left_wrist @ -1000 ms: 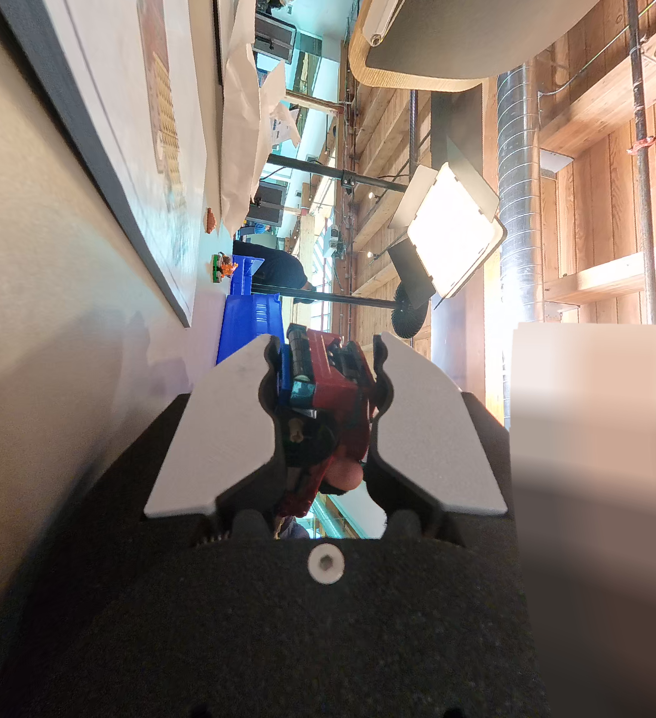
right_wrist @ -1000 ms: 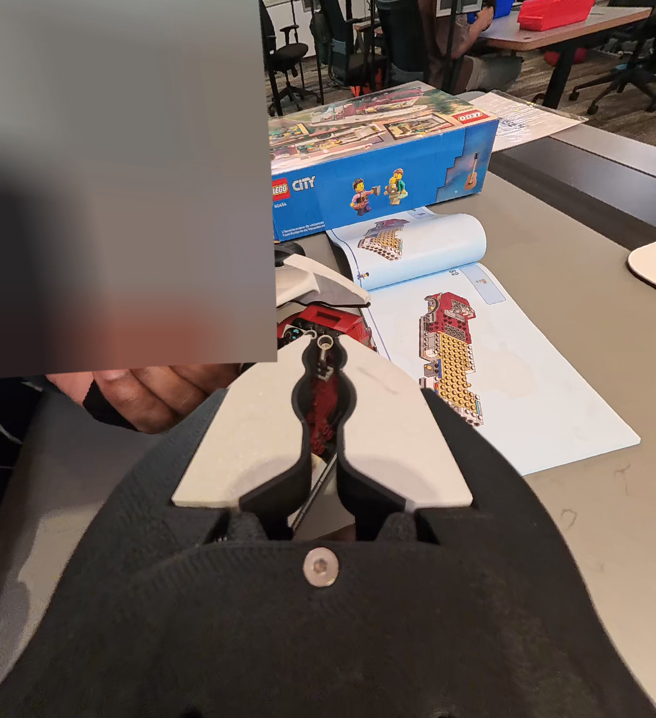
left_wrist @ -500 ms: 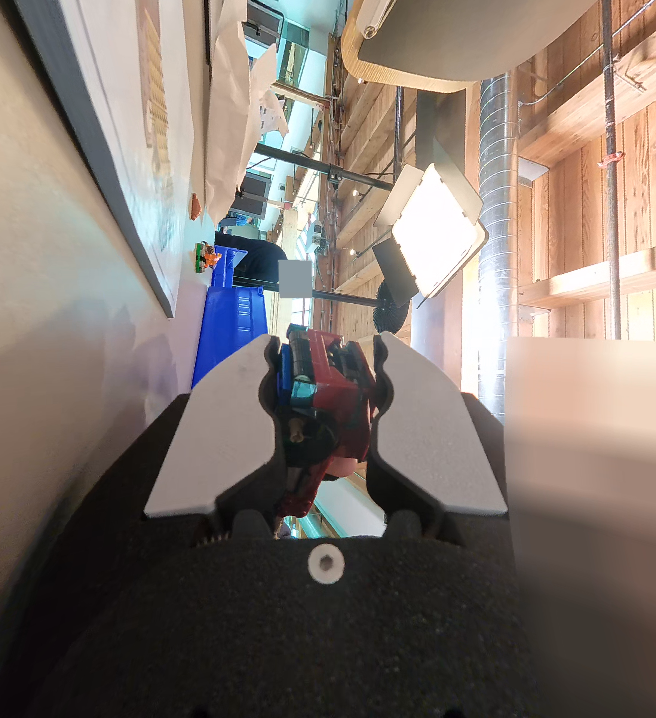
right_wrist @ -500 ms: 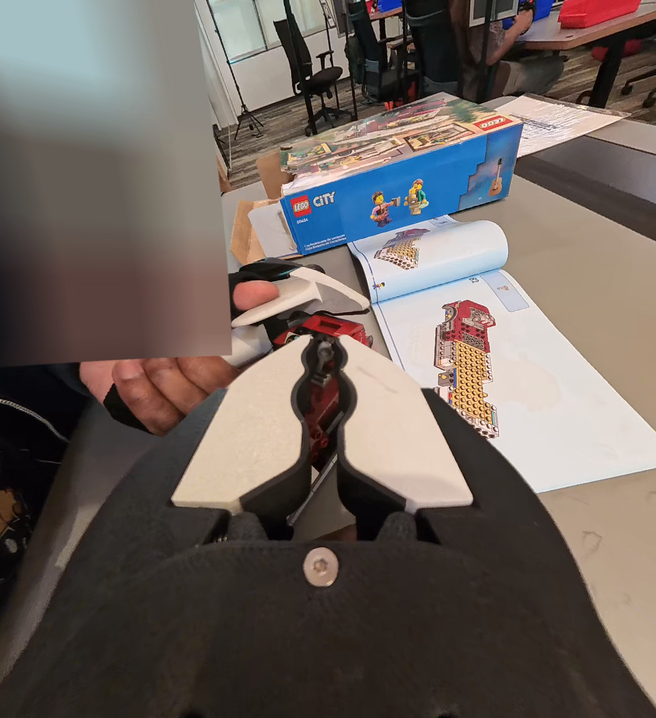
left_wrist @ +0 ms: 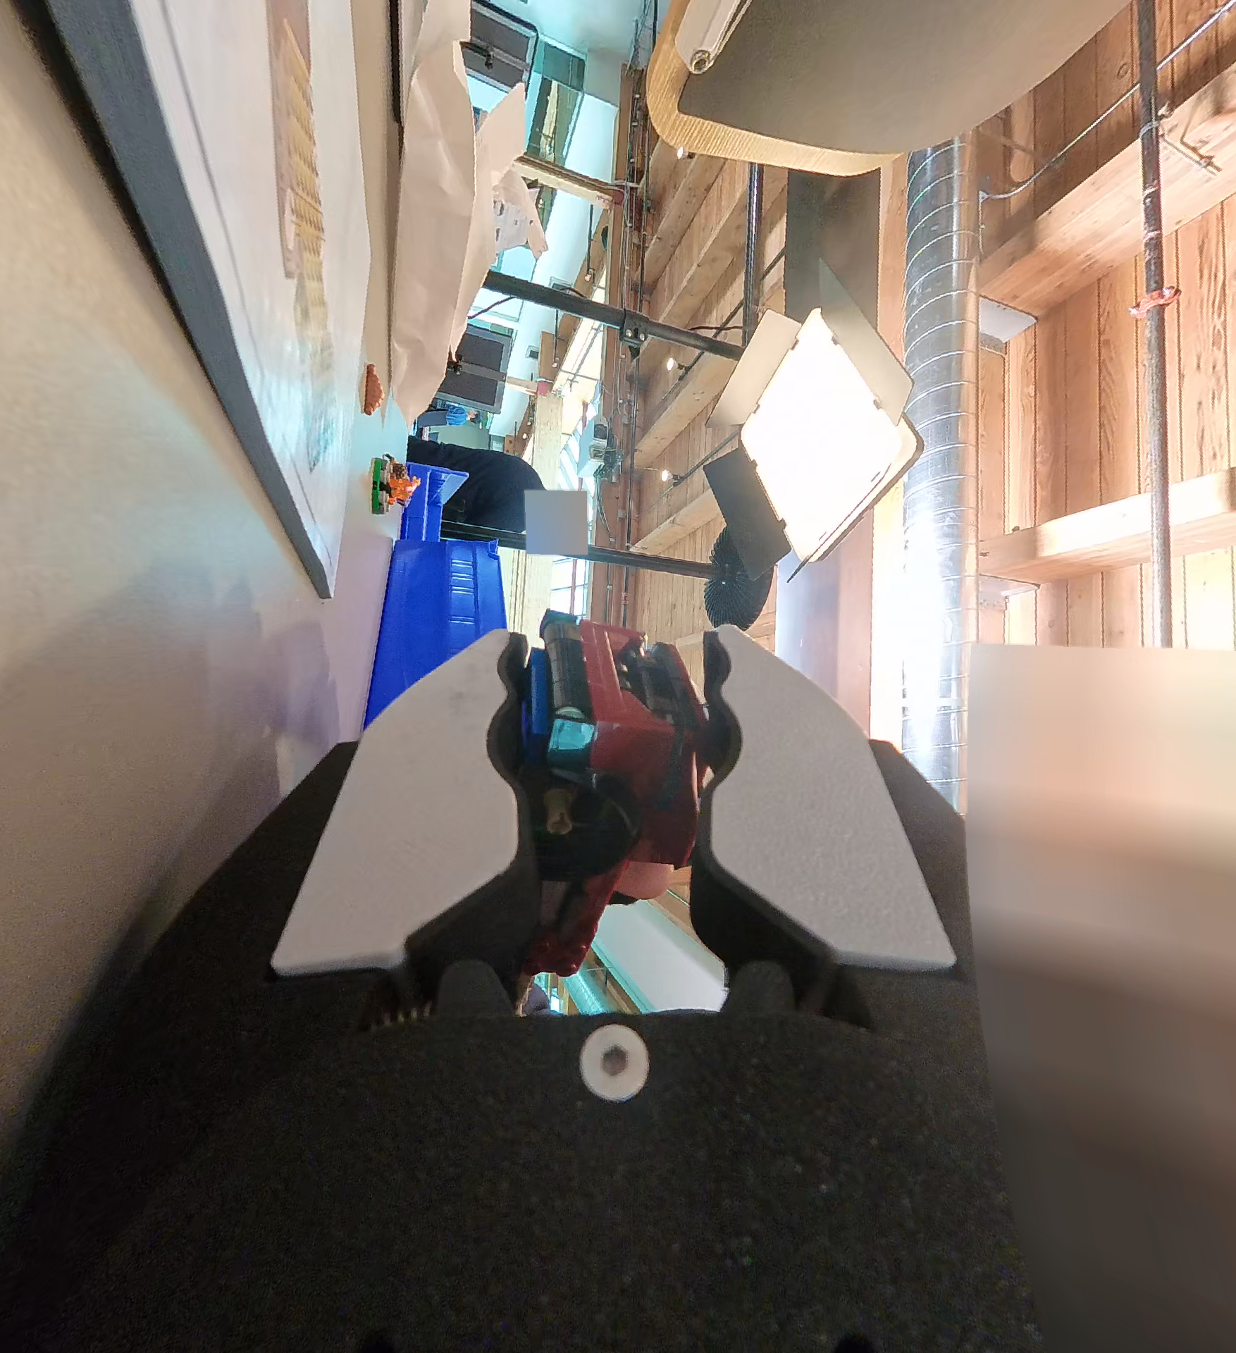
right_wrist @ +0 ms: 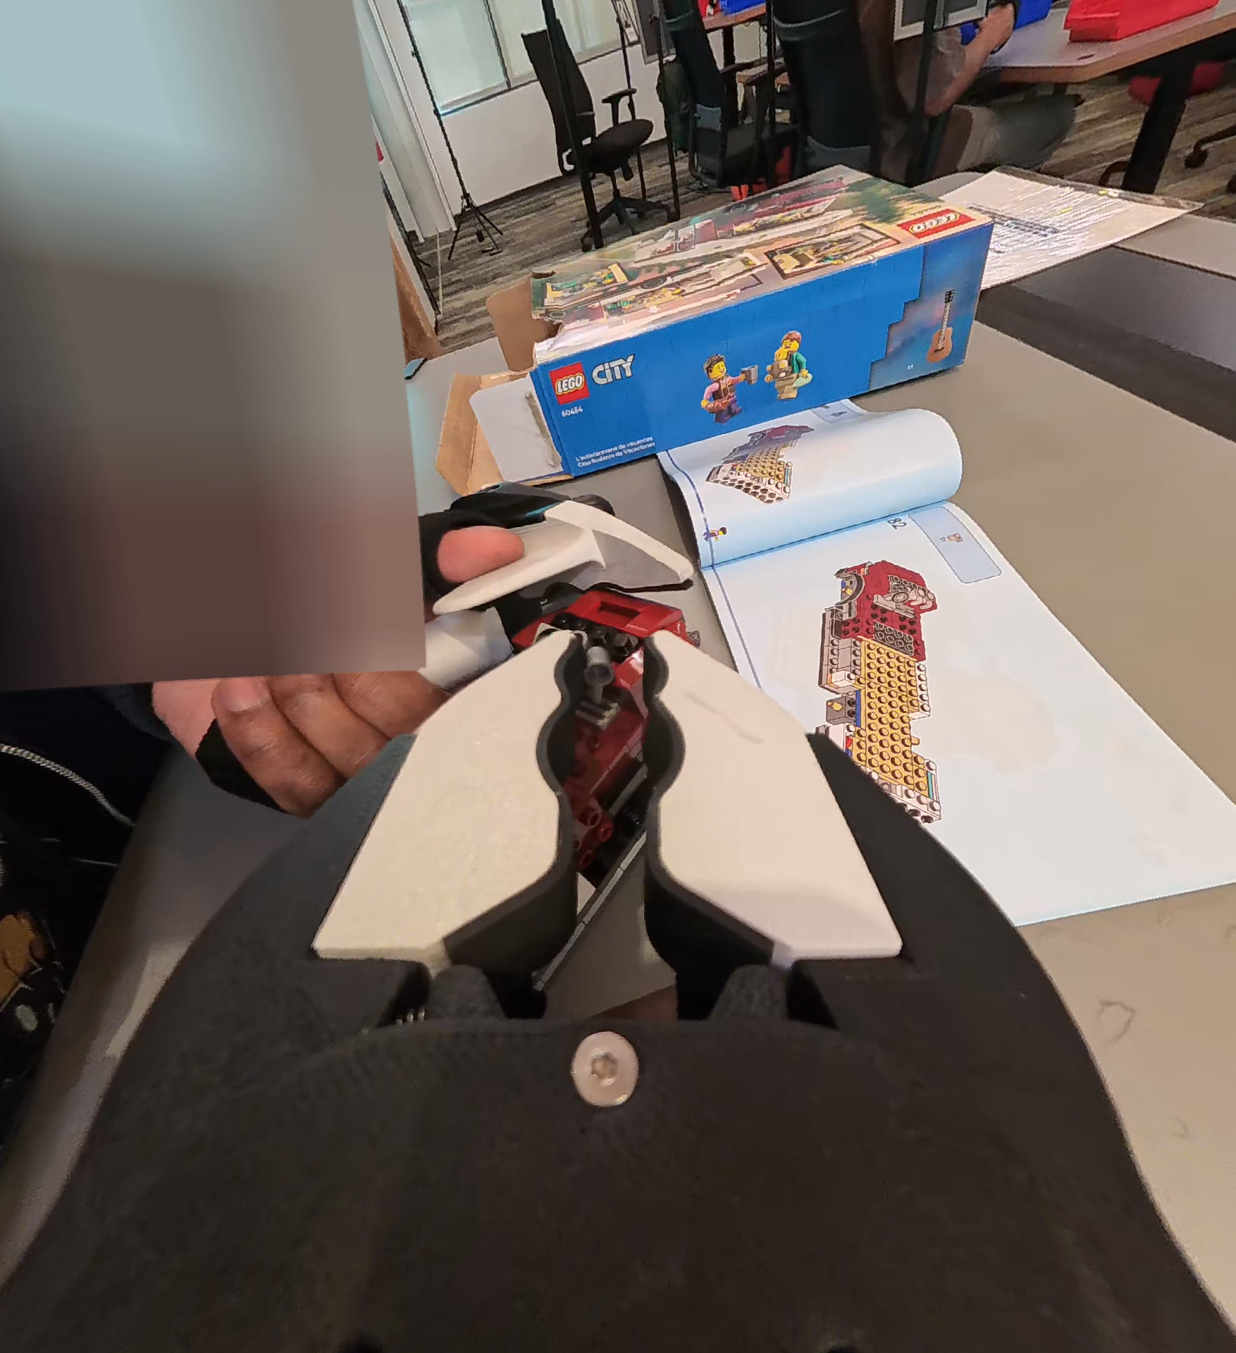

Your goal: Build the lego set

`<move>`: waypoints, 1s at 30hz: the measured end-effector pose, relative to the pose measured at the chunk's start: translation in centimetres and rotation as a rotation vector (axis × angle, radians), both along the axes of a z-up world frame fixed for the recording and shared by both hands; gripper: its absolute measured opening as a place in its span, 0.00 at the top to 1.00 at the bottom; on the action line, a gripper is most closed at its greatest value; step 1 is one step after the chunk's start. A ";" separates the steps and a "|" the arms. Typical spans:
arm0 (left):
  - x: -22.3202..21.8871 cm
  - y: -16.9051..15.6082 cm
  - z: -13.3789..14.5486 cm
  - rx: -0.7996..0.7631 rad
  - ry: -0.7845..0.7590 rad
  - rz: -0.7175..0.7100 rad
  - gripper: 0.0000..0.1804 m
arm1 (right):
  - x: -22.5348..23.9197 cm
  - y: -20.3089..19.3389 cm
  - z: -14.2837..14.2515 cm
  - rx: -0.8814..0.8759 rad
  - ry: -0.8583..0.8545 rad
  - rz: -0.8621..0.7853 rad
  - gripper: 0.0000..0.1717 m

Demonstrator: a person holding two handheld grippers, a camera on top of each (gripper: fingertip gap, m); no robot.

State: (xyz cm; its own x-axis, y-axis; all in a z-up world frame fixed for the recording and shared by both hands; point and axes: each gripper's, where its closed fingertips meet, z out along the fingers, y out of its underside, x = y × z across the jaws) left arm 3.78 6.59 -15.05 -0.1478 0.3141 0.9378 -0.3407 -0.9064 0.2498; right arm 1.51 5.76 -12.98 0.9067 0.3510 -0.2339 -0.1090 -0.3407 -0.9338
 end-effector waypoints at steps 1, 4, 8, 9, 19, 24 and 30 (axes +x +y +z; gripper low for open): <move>0.0 0.0 0.0 -0.002 0.000 -0.001 0.74 | -0.1 0.0 0.0 0.002 0.003 0.005 0.91; 0.0 -0.1 0.0 -0.004 0.001 -0.001 0.74 | -0.1 0.0 0.0 0.007 0.004 0.008 0.91; 0.0 -0.1 0.0 -0.002 -0.002 -0.001 0.74 | 0.0 0.0 0.1 0.009 0.011 0.003 0.90; 0.0 -0.1 0.0 -0.001 -0.002 -0.001 0.74 | 0.1 0.0 0.1 0.008 0.009 -0.001 0.89; 0.2 0.6 -0.2 0.083 -0.008 0.025 0.74 | 0.8 -3.3 0.2 -0.007 -0.159 -0.059 0.89; 0.7 1.1 -0.3 0.176 -0.049 0.031 0.74 | 0.9 -5.4 0.3 -0.006 -0.202 -0.142 0.89; 0.7 0.4 1.3 0.262 -0.128 0.009 0.74 | -0.2 -8.4 0.8 0.012 -0.249 -0.229 0.90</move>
